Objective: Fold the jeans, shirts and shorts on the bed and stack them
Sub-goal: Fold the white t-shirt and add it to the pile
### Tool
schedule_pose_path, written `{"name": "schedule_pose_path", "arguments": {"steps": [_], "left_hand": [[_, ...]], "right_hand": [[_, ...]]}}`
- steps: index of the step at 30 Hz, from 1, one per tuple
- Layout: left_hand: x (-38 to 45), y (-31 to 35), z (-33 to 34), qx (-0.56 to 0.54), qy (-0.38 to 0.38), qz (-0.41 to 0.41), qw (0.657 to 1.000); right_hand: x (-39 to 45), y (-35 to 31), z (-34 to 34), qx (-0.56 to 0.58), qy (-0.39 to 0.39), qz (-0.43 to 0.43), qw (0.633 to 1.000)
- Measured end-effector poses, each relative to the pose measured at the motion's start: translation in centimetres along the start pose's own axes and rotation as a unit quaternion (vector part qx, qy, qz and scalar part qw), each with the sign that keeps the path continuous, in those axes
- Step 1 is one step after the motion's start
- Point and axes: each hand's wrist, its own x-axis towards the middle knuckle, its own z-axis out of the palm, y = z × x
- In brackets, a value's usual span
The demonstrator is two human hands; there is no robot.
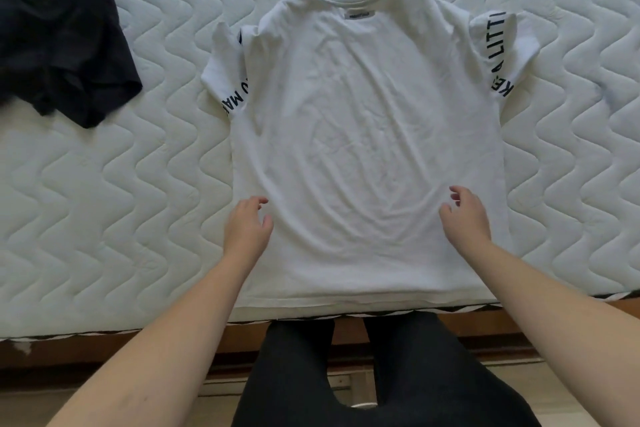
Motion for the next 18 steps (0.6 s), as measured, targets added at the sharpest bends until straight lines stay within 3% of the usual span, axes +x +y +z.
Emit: {"name": "schedule_pose_path", "arguments": {"steps": [8, 13, 18], "left_hand": [[8.7, 4.1, -0.9, 0.162, -0.018, 0.239, 0.957], [16.6, 6.4, -2.0, 0.165, 0.028, 0.26, 0.951], [22.3, 6.5, -1.1, 0.165, 0.045, 0.298, 0.939]], "right_hand": [[3.9, -11.1, 4.9, -0.055, -0.06, -0.161, 0.984], [8.5, -17.7, 7.8, -0.095, -0.051, -0.243, 0.964], [13.4, -23.6, 9.8, -0.123, -0.021, -0.261, 0.957]]}}
